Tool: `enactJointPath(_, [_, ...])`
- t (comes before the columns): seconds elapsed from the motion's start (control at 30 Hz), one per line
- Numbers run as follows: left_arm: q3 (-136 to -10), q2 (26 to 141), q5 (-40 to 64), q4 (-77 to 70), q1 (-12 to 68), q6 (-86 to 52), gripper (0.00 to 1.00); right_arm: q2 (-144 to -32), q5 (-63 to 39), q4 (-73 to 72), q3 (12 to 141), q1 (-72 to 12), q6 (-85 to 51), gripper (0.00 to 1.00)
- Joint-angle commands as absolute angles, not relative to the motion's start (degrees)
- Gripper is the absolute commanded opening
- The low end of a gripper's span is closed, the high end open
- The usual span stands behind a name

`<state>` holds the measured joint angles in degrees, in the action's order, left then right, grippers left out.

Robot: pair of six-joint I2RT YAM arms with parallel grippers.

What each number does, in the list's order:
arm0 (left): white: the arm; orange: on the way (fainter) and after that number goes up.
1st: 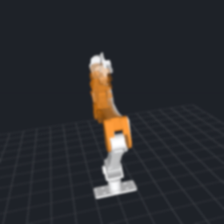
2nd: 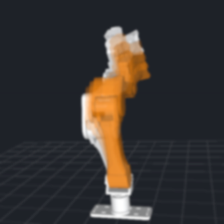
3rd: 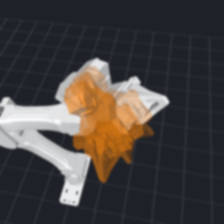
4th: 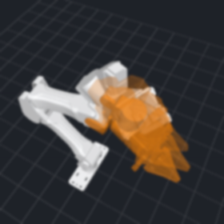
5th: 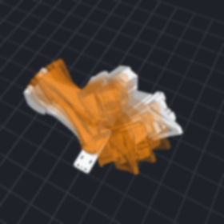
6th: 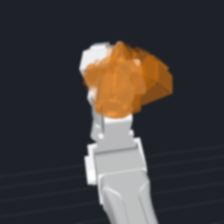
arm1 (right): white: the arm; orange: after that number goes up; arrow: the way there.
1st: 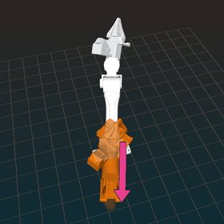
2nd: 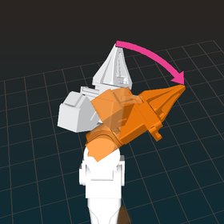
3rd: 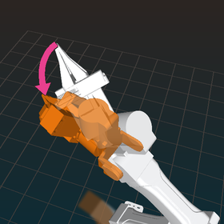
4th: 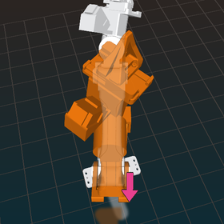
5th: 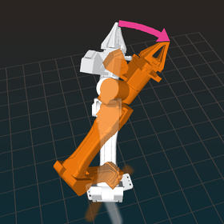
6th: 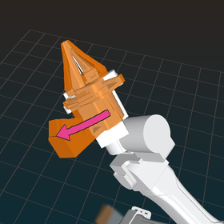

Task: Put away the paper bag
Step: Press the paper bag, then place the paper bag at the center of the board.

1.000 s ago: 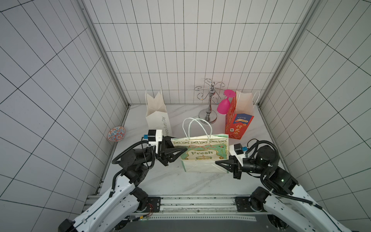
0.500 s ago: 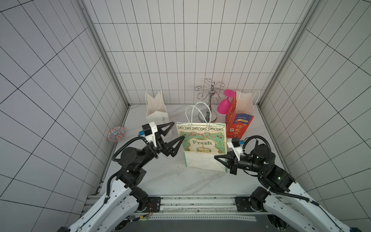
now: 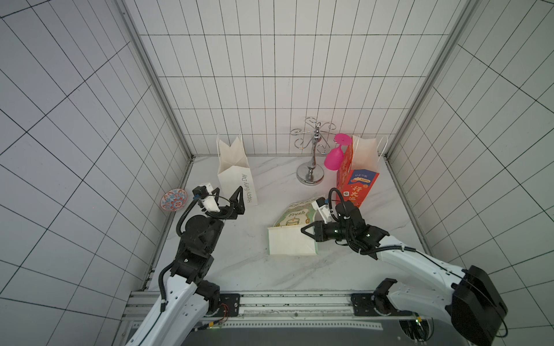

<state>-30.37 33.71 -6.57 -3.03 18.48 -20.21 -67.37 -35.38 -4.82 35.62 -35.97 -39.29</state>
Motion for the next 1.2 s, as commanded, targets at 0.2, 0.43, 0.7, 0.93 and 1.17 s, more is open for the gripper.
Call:
enactJointPath(0.2, [-29.5, 34.2, -5.2, -2.0, 17.8, -22.5, 0.98, -81.6, -46.7, -5.2, 37.0, -27.4, -37.7, 0.00])
enactJointPath(0.43, [-28.5, 34.4, -1.7, -4.5, 17.7, -21.8, 0.98, -87.8, -33.7, 6.0, 41.3, -26.5, -29.6, 0.07])
enactJointPath(0.7, [-27.8, 34.9, -0.2, -5.9, 17.7, -21.4, 0.98, -88.9, -22.9, 13.0, 44.4, -27.3, -25.5, 0.35])
enactJointPath(0.93, [-28.3, 35.2, 1.4, -6.3, 17.7, -20.7, 0.98, -80.9, -15.1, 19.0, 44.6, -27.4, -24.0, 0.64])
enactJointPath(1.17, [-28.8, 35.5, 6.1, -7.8, 17.7, -18.8, 0.98, -58.6, -5.4, 31.9, 47.1, -25.7, -21.1, 0.69])
